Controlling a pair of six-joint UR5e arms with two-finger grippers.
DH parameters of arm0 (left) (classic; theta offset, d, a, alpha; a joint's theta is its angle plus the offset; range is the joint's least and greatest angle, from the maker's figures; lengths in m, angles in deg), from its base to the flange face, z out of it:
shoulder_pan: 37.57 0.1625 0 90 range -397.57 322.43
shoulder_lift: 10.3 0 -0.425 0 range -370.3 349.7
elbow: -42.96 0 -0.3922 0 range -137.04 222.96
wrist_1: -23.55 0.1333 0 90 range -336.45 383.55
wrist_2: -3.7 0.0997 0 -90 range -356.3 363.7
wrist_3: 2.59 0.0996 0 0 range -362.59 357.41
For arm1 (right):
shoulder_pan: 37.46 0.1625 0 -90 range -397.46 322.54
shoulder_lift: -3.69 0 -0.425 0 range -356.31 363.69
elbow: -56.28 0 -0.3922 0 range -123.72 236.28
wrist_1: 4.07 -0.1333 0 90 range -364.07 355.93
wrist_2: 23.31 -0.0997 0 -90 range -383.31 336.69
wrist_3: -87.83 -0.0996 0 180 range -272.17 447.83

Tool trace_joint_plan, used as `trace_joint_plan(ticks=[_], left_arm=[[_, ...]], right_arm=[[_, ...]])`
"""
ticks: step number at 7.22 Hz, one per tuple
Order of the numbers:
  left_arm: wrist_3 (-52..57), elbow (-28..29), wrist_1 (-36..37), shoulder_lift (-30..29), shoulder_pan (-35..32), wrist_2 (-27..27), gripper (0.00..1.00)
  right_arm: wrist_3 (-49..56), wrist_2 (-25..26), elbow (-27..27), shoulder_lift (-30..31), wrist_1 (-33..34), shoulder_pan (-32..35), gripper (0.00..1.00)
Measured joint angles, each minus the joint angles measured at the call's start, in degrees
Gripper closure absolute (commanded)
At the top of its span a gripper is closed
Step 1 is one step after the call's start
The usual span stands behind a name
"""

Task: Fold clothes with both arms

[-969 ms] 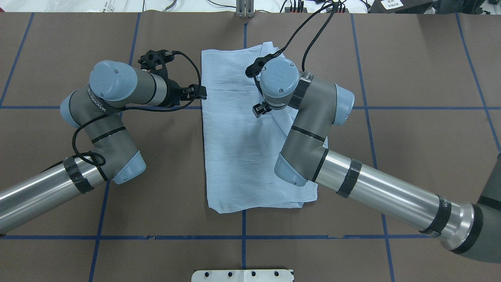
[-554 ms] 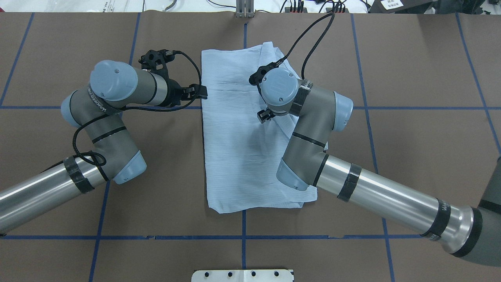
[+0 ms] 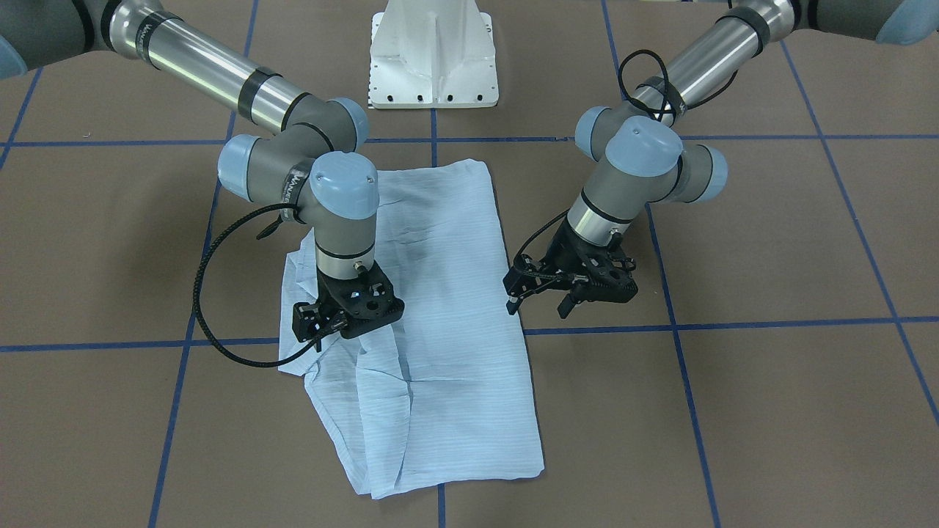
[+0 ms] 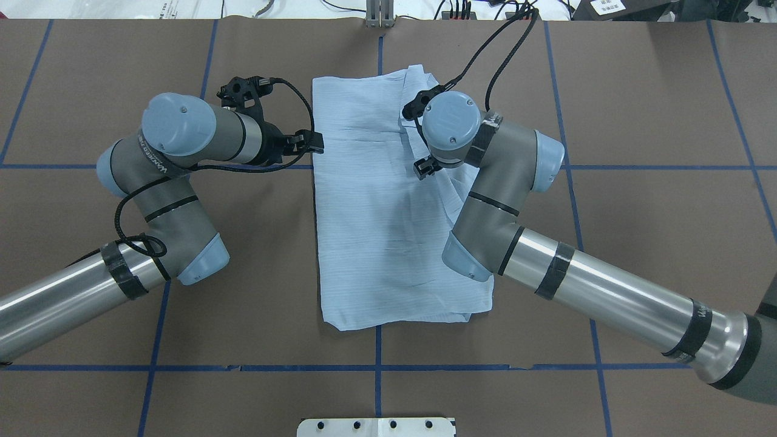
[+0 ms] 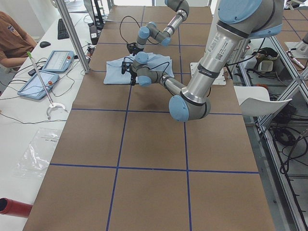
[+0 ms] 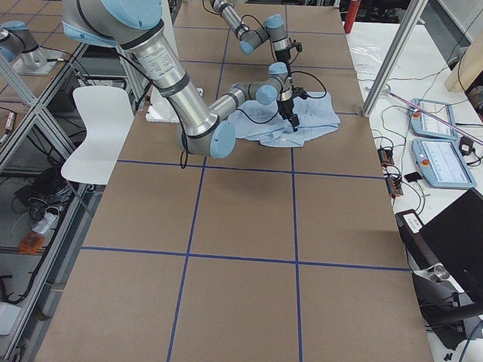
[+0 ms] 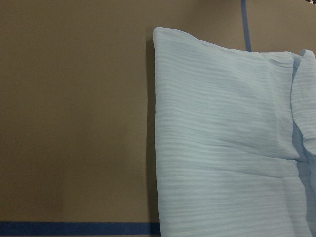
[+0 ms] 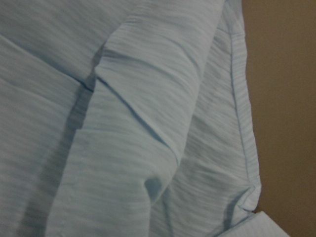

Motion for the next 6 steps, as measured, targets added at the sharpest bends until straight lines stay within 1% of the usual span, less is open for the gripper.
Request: trace_joint_plan(ticks=[1, 3, 4, 6], left_arm=[[-0.02, 0.0, 0.13, -0.29, 0.01, 0.0, 0.0], [-0.03, -0.01, 0.29, -1.13, 0.02, 0.0, 0.0], [-0.04, -0.08, 0.31, -1.52, 0.0, 0.0, 0.0], [-0.1, -0.39, 0.45, -1.92, 0.0, 0.0, 0.0]], right_arm=[[1.05, -0.88, -0.13, 0.58, -0.02, 1.78, 0.0], [4.1, -2.41, -0.22, 4.73, -2.43, 5.55, 0.0], [5.84, -4.49, -0.31, 6.91, -4.08, 7.87, 0.0], [7.52, -11.05, -1.06, 8.1, -5.2, 12.04, 0.0]])
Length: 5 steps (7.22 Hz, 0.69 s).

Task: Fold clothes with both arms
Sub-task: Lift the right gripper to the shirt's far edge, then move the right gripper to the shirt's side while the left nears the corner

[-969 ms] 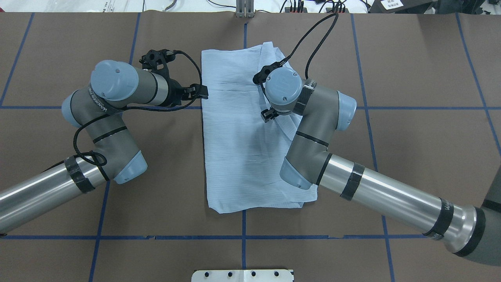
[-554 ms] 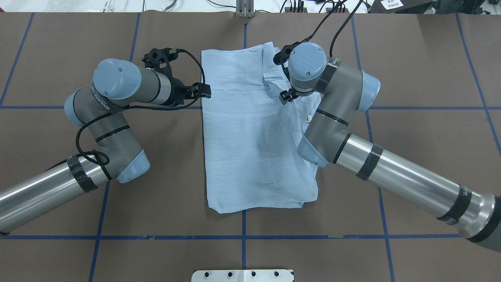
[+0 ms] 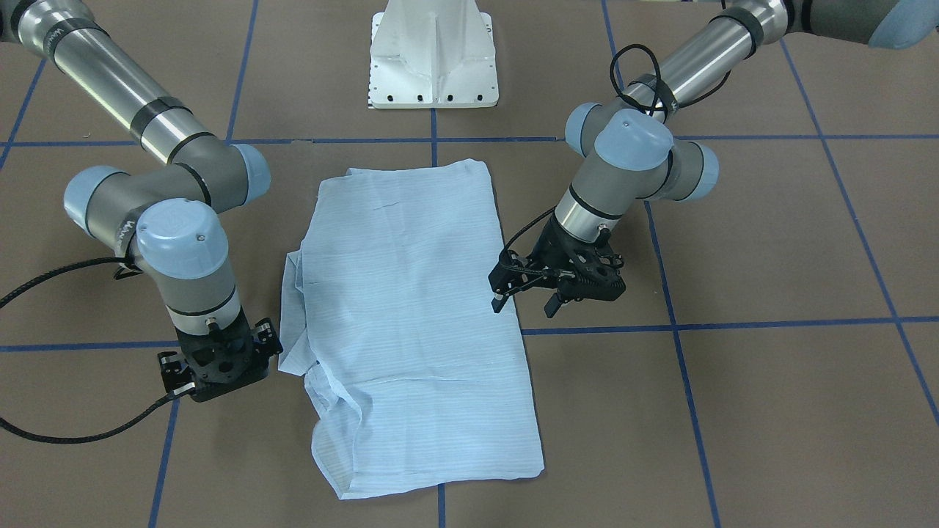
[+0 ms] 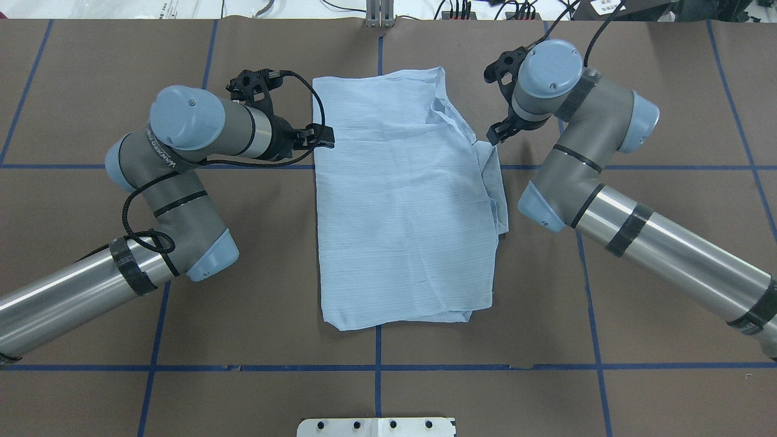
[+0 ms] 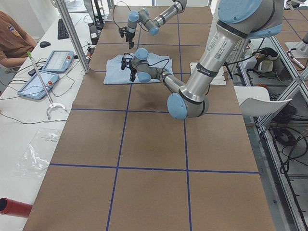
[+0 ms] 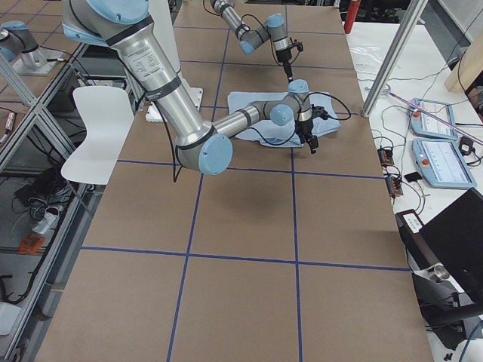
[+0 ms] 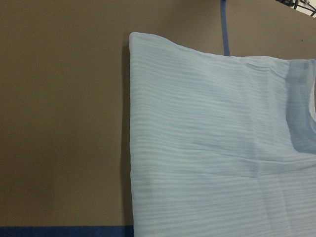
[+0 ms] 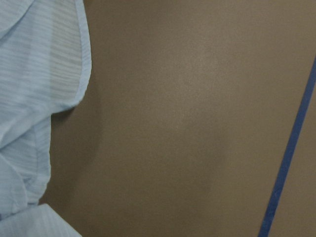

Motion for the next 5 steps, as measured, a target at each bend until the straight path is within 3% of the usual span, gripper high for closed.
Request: trace_joint_plan(ticks=[2, 5], left_arm=[[-0.02, -0.41, 0.38, -0.16, 0.0, 0.0, 0.0], [0.03, -1.28, 0.67, 0.23, -0.02, -0.48, 0.0]], right_arm=[[-2.21, -3.74, -1.5, -0.51, -0.08, 0.92, 0.0], [-13.78, -4.9, -2.86, -4.99, 0.0, -2.53, 0.0]])
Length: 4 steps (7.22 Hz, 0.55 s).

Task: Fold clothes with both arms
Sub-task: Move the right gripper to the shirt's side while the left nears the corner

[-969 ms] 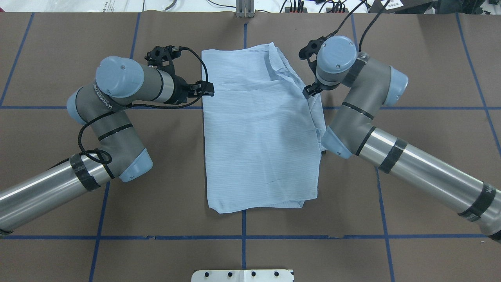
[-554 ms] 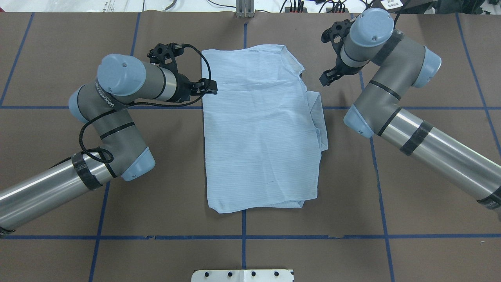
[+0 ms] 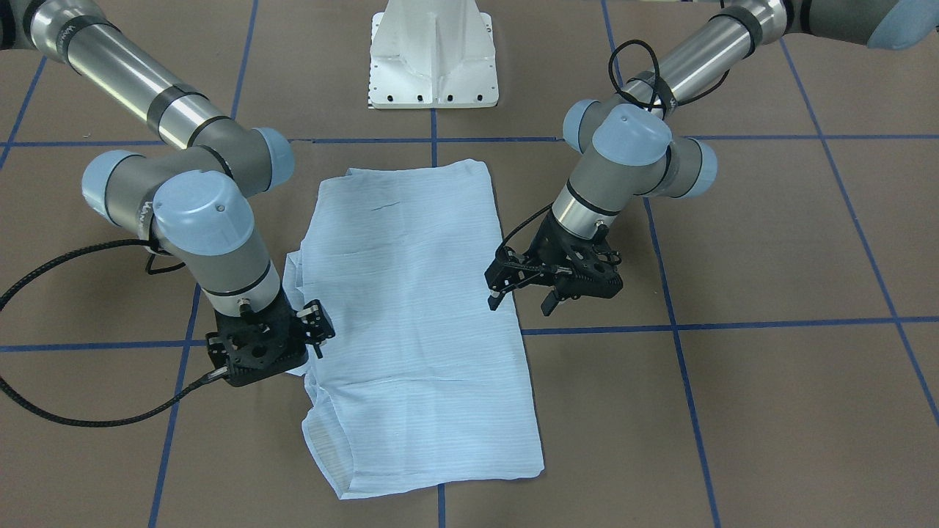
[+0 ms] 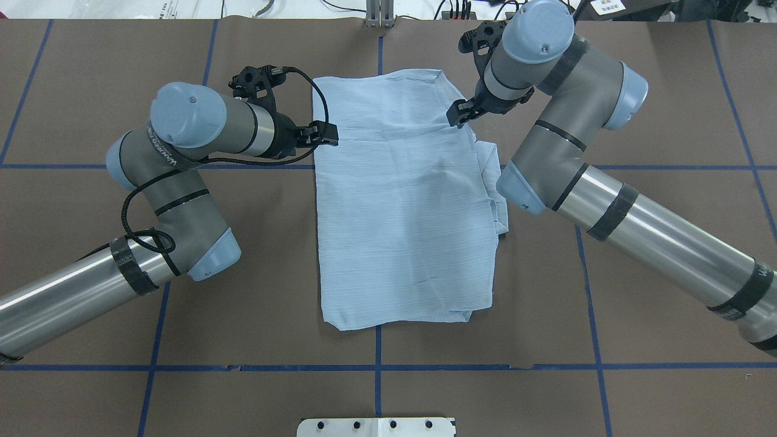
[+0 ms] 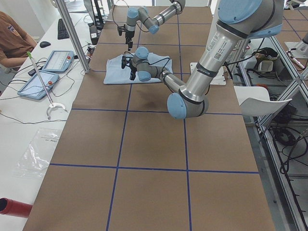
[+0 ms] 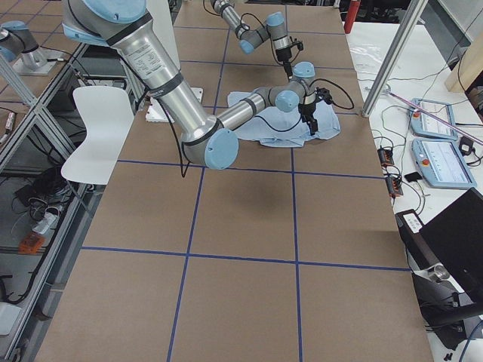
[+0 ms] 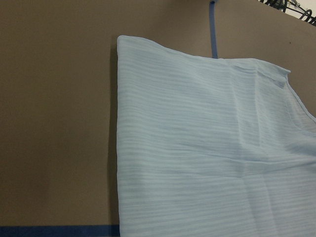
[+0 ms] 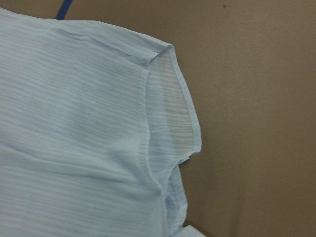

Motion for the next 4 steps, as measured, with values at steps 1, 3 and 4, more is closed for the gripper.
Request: trace_joint_plan(ticks=[1, 3, 4], left_arm=[[-0.07, -2.63, 1.58, 1.43, -0.01, -2.31, 0.0], [-5.23, -14.26, 9.27, 6.99, 2.0, -6.49, 0.0], [-10.38, -19.77, 12.77, 9.36, 5.57, -6.45, 0.01]], right_arm=[[-3.51, -2.54, -3.49, 1.69, 0.26, -0.82, 0.0], [-12.29, -7.87, -14.36, 10.49, 0.39, -2.61, 0.0], [-17.47, -8.76, -19.39, 15.1, 0.32, -3.53, 0.0]])
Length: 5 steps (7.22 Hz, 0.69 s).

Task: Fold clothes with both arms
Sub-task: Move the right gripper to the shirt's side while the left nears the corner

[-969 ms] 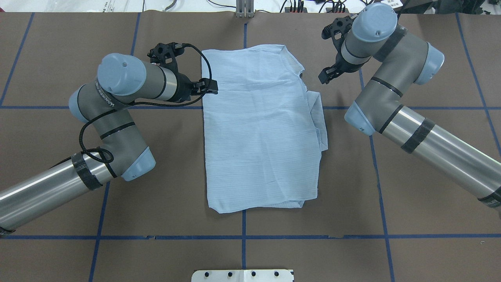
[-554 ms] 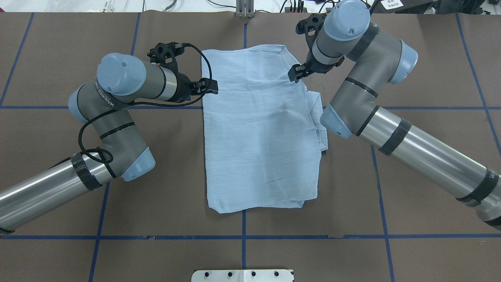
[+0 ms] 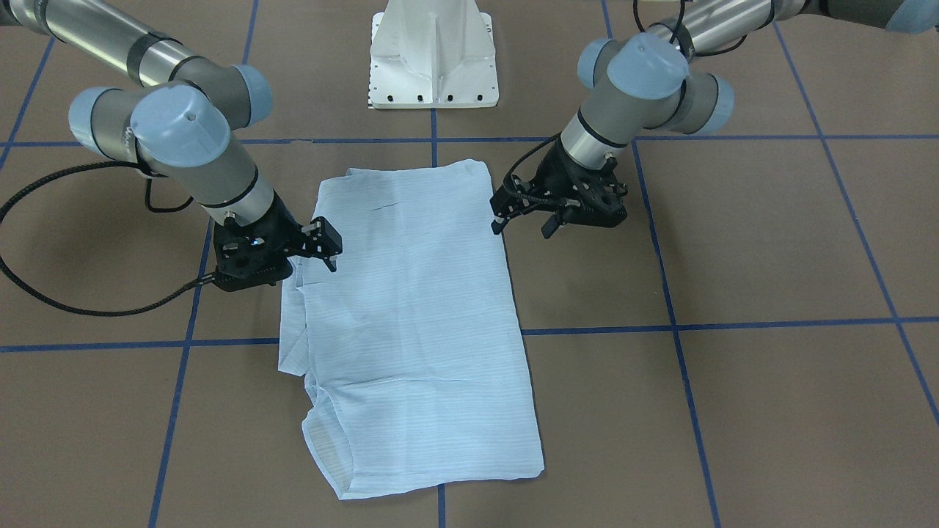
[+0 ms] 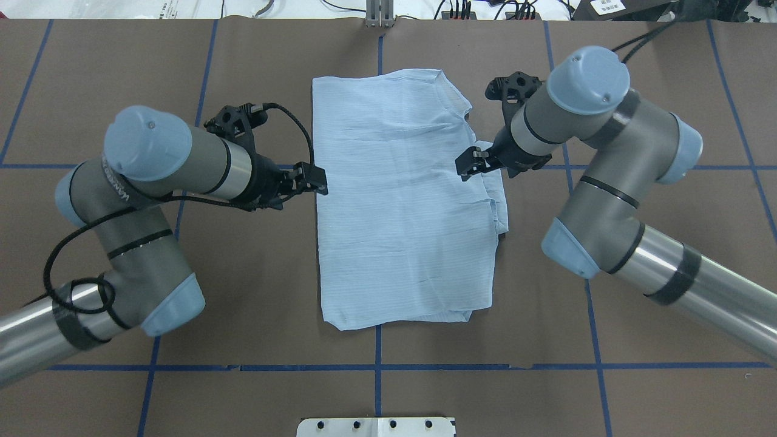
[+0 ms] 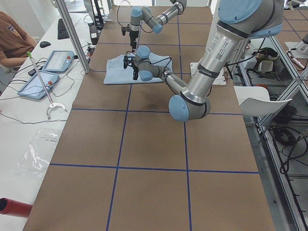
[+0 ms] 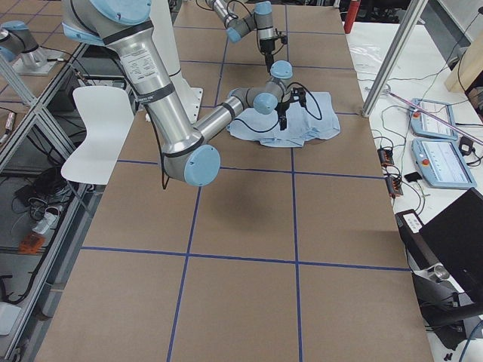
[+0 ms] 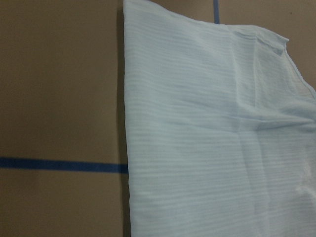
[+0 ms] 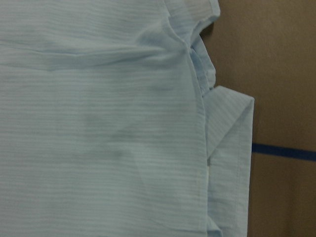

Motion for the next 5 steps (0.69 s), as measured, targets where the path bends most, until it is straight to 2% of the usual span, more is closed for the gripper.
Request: trace_joint_plan(ticks=[1, 3, 5], left_arm=[[-5.53, -3.0, 2.63, 1.21, 5.05, 1.9, 0.02], [-13.34, -3.06, 6.24, 1.26, 15.29, 8.39, 0.08], [-15.47, -1.2, 7.14, 0.7, 18.02, 10.42, 0.11]], right_arm=[[-4.72, -0.23, -3.66, 3.42, -0.04, -0.79, 0.0], [-10.6, 0.32, -7.52, 6.68, -0.15, -2.19, 0.0], [-11.9, 0.84, -8.29, 7.13, -0.19, -2.89, 0.0]])
